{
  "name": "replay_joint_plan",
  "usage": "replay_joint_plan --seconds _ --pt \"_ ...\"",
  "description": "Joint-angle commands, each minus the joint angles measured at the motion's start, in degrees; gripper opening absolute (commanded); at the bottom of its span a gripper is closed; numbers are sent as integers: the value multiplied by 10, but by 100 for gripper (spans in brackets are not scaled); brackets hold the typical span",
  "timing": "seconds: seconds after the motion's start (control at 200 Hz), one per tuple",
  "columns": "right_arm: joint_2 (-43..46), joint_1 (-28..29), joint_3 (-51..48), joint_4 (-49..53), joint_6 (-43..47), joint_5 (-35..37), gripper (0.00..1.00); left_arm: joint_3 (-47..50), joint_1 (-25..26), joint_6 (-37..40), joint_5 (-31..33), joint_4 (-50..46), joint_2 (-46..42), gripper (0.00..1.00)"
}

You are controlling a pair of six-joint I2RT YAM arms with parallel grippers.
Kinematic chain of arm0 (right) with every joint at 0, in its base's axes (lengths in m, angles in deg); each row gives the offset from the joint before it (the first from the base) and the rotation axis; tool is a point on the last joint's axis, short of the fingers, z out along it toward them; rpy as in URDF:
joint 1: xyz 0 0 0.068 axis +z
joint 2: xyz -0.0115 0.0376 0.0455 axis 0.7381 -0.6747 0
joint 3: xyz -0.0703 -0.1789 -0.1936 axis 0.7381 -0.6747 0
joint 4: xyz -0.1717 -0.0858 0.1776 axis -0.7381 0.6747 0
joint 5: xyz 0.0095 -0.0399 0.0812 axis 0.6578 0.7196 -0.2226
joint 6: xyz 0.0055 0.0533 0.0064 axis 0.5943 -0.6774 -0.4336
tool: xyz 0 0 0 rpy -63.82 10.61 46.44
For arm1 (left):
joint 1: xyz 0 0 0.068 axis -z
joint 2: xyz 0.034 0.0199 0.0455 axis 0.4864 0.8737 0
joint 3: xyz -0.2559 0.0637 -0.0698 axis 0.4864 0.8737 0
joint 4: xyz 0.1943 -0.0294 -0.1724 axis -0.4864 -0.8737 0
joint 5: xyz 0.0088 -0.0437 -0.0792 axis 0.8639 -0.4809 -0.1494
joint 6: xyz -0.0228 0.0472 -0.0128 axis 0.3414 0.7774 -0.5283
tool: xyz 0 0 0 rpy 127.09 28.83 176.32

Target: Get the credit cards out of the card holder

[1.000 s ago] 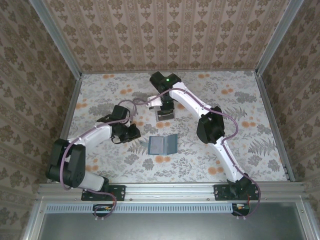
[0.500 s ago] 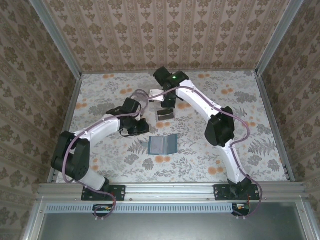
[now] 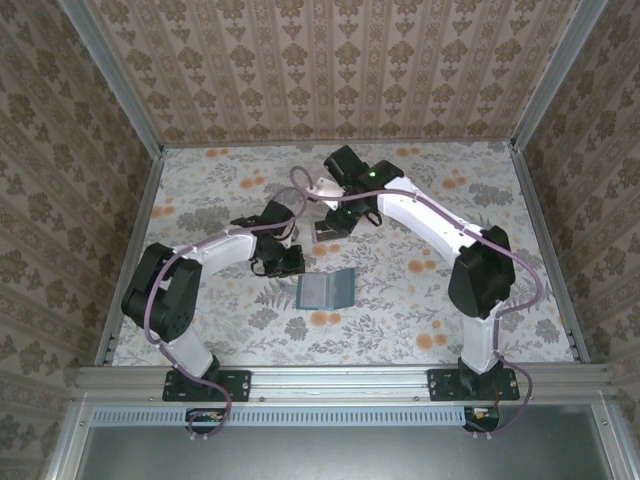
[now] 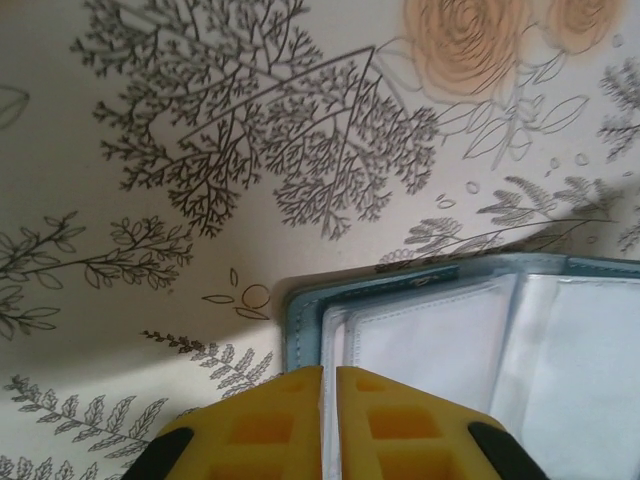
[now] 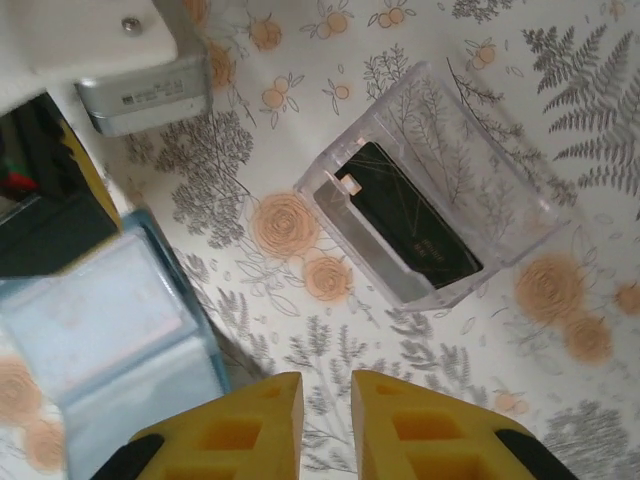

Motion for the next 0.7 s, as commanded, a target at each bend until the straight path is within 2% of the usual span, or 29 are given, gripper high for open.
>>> replay_joint_plan --seconds 0.0,0.18,0.395,0.695 --pt "57 4 -63 -75 -149 -33 23 25 3 1 -1 4 -5 12" --pt "101 4 -151 -144 -278 -93 23 55 11 -17 -24 30 -8 12" --pt "99 4 -199 -145 -408 -152 20 84 22 -39 -27 50 -24 11" --pt "75 11 -271 -209 -509 -244 14 86 23 -58 -33 54 -49 11"
